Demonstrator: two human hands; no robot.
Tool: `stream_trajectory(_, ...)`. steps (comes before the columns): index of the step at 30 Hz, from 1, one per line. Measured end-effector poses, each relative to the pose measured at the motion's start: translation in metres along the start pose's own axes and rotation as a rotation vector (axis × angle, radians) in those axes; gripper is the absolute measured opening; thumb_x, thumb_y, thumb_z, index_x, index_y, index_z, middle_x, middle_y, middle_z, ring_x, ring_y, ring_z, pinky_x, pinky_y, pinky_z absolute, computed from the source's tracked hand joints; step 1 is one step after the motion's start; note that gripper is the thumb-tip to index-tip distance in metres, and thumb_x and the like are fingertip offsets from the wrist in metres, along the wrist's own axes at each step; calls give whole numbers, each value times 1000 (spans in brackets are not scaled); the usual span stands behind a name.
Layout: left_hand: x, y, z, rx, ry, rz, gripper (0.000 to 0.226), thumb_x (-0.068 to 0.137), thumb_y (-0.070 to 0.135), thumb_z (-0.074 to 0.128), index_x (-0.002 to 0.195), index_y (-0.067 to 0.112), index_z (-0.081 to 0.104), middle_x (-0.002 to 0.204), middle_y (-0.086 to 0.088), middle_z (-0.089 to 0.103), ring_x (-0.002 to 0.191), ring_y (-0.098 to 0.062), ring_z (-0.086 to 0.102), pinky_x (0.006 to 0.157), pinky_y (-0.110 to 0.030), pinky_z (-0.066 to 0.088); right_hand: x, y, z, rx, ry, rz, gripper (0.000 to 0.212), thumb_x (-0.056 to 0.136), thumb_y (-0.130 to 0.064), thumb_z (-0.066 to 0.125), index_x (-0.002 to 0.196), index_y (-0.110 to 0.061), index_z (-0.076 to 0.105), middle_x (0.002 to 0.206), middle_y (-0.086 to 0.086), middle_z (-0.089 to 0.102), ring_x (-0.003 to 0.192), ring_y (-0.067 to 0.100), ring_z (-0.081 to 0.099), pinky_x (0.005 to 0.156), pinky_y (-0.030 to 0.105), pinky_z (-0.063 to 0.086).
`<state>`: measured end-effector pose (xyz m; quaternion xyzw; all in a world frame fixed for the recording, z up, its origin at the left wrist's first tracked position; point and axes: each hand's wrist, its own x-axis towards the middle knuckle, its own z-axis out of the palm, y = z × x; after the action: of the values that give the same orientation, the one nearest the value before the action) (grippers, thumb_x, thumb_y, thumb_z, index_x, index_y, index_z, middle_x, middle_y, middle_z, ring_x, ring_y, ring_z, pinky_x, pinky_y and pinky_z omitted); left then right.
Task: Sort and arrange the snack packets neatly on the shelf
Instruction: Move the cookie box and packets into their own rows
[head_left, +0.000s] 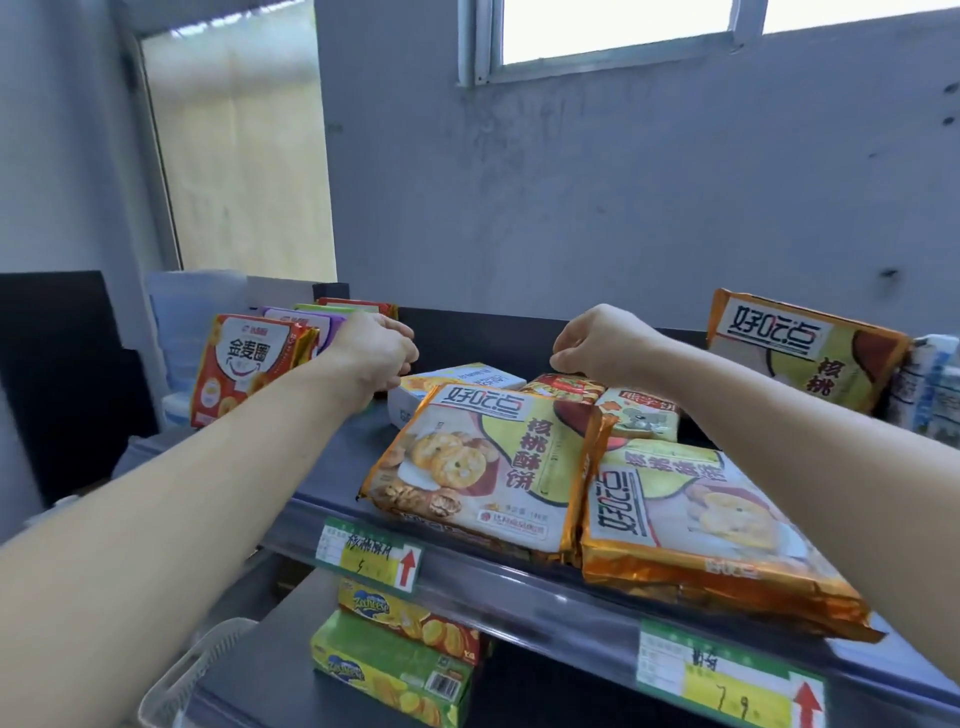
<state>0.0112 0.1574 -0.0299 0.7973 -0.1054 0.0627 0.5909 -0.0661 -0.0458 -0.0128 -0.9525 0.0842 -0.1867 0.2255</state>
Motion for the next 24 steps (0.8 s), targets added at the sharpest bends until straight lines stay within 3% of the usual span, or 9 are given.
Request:
stream_trajectory(3, 5, -6, 3, 54, 31, -56, 16, 90, -2, 51, 92, 10, 61, 105, -12, 59, 99, -23, 57, 59, -22, 48, 12, -4, 6, 4, -28, -3, 22, 90, -20, 60, 109, -11, 69, 102, 4, 65, 83, 16, 58, 53, 17, 40)
stream_trajectory(7, 19, -13, 3, 115, -38, -111, 18, 90, -2, 53, 78, 12, 55, 103, -10, 58, 109, -25, 56, 81, -32, 50, 28, -14, 16, -40, -71, 0, 26, 90, -22, 61, 112, -9, 67, 109, 6, 67, 85, 18, 58, 56, 19, 41)
stream_trajectory(9, 30, -13, 2, 168, -58, -92, 16, 89, 1, 55, 78, 12, 55, 105, -10, 59, 110, -25, 56, 87, -33, 50, 38, -20, 21, -64, -76, 10, 30, 90, -25, 61, 115, -9, 66, 112, 5, 66, 89, 19, 59, 66, 23, 45)
stream_trajectory(11, 42, -13, 1, 228, -79, -65, 10, 90, 3, 55, 95, 11, 59, 114, -11, 58, 114, -25, 53, 88, -33, 48, 48, -26, 25, -81, -71, 28, 32, 89, -26, 62, 115, -8, 66, 112, 7, 66, 95, 22, 61, 75, 28, 48)
stream_trajectory(13, 53, -13, 3, 277, -127, -43, 24, 90, 4, 55, 113, 10, 58, 115, -8, 55, 115, -24, 51, 86, -31, 46, 57, -32, 30, -83, -79, 62, 34, 89, -27, 62, 115, -5, 64, 112, 9, 66, 99, 25, 63, 81, 31, 52)
stream_trajectory(15, 61, -12, 4, 325, -179, -15, 26, 90, 5, 55, 116, 11, 57, 110, -7, 52, 105, -21, 50, 80, -29, 45, 68, -35, 35, -51, -107, 111, 35, 88, -27, 63, 114, -3, 62, 110, 12, 67, 97, 27, 66, 87, 37, 54)
stream_trajectory(19, 80, -13, 8, 417, -251, 19, 36, 91, 8, 54, 126, 7, 51, 119, -9, 55, 103, -21, 50, 74, -26, 40, 82, -40, 46, 1, -157, 228, 40, 88, -30, 63, 119, -5, 58, 109, 8, 64, 88, 22, 69, 84, 37, 57)
stream_trajectory(22, 91, -16, 12, 489, -321, -10, 19, 89, 9, 55, 108, 9, 56, 94, -3, 57, 77, -12, 53, 57, -21, 41, 90, -43, 53, 28, -182, 301, 41, 90, -30, 62, 120, -4, 55, 114, 10, 61, 87, 24, 70, 83, 37, 58)
stream_trajectory(24, 94, -19, 14, 517, -368, -44, 15, 88, 12, 59, 102, 6, 60, 92, -5, 64, 76, -14, 59, 60, -24, 46, 92, -44, 57, 70, -214, 361, 40, 90, -27, 61, 121, -2, 54, 119, 12, 59, 87, 26, 71, 82, 37, 58)
